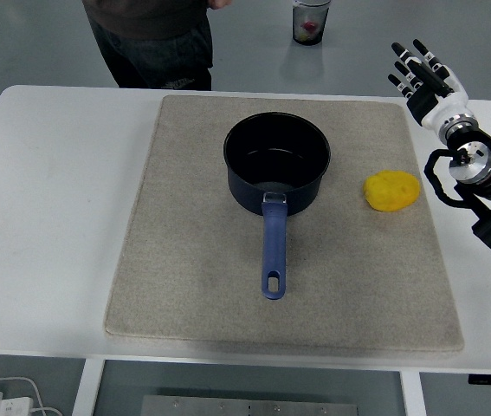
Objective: Put the potato in the blue pot
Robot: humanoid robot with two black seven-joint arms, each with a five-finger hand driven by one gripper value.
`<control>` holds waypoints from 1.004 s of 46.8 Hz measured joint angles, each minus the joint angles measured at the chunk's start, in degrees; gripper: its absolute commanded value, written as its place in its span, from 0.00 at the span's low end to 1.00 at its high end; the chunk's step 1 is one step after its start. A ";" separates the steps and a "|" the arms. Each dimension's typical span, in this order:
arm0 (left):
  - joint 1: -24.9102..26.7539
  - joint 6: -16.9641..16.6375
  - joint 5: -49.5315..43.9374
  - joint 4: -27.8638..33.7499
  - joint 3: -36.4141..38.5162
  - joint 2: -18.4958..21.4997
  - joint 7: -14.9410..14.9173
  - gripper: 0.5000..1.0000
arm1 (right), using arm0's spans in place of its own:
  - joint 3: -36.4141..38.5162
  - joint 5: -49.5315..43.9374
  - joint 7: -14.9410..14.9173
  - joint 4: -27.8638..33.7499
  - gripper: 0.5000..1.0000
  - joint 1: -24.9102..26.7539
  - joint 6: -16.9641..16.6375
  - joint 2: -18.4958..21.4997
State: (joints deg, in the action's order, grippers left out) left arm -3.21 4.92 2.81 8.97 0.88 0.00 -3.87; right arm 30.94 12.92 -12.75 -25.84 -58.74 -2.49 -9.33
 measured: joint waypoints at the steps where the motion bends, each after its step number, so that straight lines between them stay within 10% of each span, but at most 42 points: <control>1: 0.01 0.00 0.00 0.00 0.00 0.00 0.00 0.99 | 0.00 0.00 0.00 0.00 0.87 0.00 0.01 0.00; 29: -0.65 0.00 0.00 -0.08 -0.09 0.00 0.00 0.99 | -0.97 -1.66 -0.22 -0.25 0.87 0.14 -0.84 -0.27; 47: -0.65 0.00 0.00 -0.44 -0.09 0.00 0.00 0.99 | -6.79 -30.59 -5.66 -9.59 0.87 1.49 -11.41 -8.02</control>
State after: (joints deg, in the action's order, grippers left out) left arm -3.87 4.92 2.81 8.53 0.79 0.00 -3.87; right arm 24.15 -17.67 -18.41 -35.43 -57.25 -13.90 -17.35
